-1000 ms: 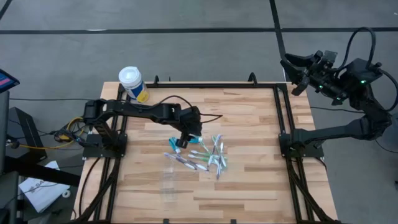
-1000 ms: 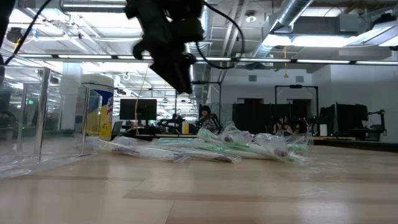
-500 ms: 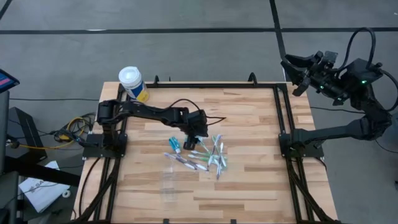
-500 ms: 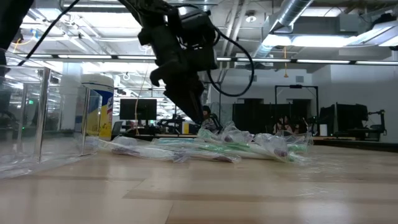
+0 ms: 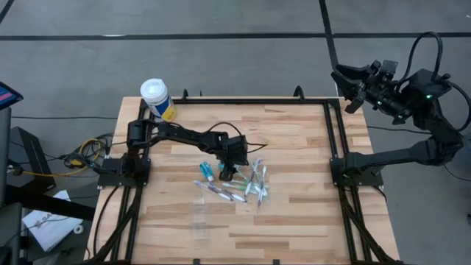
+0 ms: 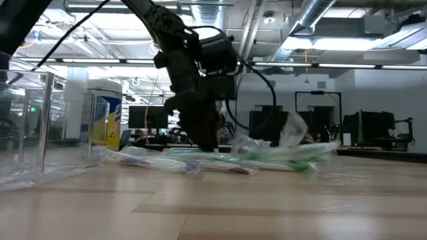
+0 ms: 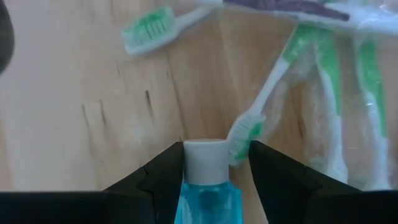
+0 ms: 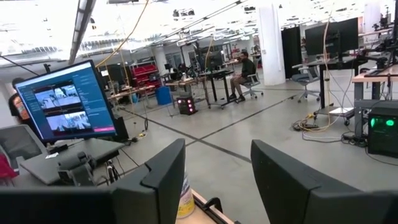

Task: Pick & Place toothbrushing station
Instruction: Put the blue mouthwash into the transparent organizer

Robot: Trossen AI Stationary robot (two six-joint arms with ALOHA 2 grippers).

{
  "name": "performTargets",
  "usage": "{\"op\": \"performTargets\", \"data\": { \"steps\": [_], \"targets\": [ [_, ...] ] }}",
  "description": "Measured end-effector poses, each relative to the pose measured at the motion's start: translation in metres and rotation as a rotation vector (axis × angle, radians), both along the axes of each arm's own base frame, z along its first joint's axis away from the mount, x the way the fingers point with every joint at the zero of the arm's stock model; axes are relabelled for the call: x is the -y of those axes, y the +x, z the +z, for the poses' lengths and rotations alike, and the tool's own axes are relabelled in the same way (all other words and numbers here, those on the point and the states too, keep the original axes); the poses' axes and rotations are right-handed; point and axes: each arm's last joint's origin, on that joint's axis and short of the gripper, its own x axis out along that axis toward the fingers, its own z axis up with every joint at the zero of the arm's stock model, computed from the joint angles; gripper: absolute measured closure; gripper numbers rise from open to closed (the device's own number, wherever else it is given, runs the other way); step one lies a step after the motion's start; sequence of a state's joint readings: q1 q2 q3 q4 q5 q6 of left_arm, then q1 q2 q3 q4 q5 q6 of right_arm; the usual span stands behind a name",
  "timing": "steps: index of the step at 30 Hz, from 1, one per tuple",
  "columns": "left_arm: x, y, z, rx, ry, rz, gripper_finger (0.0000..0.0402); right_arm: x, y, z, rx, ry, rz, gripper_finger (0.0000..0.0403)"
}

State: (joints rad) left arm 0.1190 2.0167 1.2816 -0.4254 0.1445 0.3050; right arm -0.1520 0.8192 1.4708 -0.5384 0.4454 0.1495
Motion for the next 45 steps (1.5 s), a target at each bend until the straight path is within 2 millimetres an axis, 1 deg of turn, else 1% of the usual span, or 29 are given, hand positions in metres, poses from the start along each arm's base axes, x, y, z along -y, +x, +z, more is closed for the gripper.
{"op": "performTargets", "data": {
  "steps": [6,8,14,17,21,29,34,39,45],
  "targets": [
    [-0.009,0.0,-0.005,-0.01,-0.005,0.024,0.0228,0.0,0.0,0.0,0.001,0.0,0.0,0.0228],
    [-0.014,0.0,-0.005,-0.009,-0.001,0.04,0.0238,0.0,0.0,0.0,0.001,0.0,0.0,0.023],
    [-0.035,-0.006,-0.002,-0.01,-0.011,0.095,0.0287,0.0,-0.001,0.0,0.002,0.0,0.0,0.0234],
    [-0.041,-0.009,-0.001,-0.024,-0.023,0.111,0.0295,0.0,-0.001,0.0,0.001,-0.002,0.0,0.0233],
    [-0.045,-0.011,-0.001,-0.027,-0.072,0.105,0.0281,-0.001,-0.004,0.001,0.007,-0.003,0.0,0.0228],
    [-0.04,-0.01,0.0,-0.023,-0.092,0.083,0.0237,-0.001,-0.006,0.001,0.002,-0.021,-0.002,0.022],
    [-0.039,-0.014,-0.001,-0.066,-0.097,0.075,0.0212,-0.002,-0.01,0.001,0.007,-0.027,-0.002,0.0214],
    [-0.039,-0.018,0.001,-0.093,-0.085,0.04,0.0206,-0.002,-0.012,0.002,0.015,-0.028,-0.003,0.0213],
    [-0.04,-0.023,0.006,-0.113,-0.06,0.043,0.0206,-0.002,-0.015,0.002,0.018,-0.029,-0.003,0.0211]
  ]
}}
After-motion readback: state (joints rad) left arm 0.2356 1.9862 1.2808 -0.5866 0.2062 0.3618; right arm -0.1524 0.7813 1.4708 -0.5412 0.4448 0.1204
